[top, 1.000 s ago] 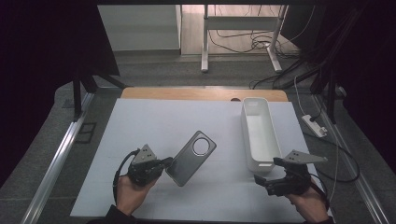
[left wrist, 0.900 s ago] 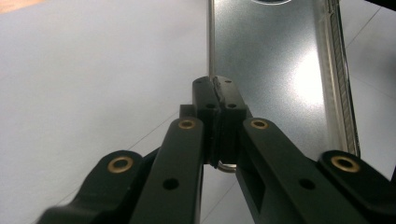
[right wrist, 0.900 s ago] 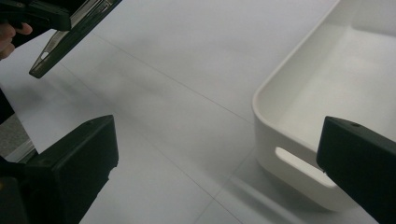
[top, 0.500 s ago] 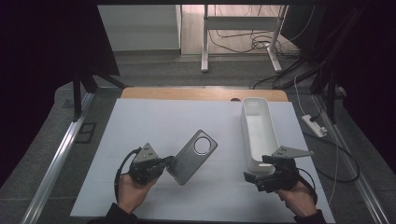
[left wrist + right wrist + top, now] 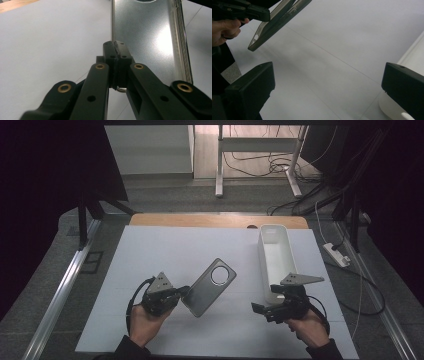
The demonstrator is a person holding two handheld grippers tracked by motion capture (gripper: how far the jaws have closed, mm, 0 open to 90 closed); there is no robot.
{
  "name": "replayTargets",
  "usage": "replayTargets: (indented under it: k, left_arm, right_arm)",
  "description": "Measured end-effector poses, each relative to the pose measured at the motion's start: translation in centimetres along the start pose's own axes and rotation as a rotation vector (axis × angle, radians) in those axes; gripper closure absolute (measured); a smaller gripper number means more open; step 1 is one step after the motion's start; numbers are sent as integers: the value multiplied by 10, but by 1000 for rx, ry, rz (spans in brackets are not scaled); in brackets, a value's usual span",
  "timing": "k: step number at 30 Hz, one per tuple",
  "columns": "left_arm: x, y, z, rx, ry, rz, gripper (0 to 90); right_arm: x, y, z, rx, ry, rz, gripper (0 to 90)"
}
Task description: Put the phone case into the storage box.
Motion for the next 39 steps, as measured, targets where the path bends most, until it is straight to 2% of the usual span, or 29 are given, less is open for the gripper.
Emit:
replayTargets:
  k: [22, 39]
  left_arm:
    - [-6, -6, -13, -3, -6, -23, 892]
    - [-8, -8, -19, -9, -4, -32, 892]
  right_arm:
    - [8, -20, -26, 0, -36, -32, 0]
    - [20, -30, -50, 37, -72, -18, 0]
Point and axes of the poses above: each handheld gripper's, and its own axes: z roughly backward along the jaws, y roughly out of its underside, x roughly to its left, the point moved 2 cm from there along -z, roughly forward along the jaws, and after that the axes turned 1 degree about x, right-handed, at the moved point
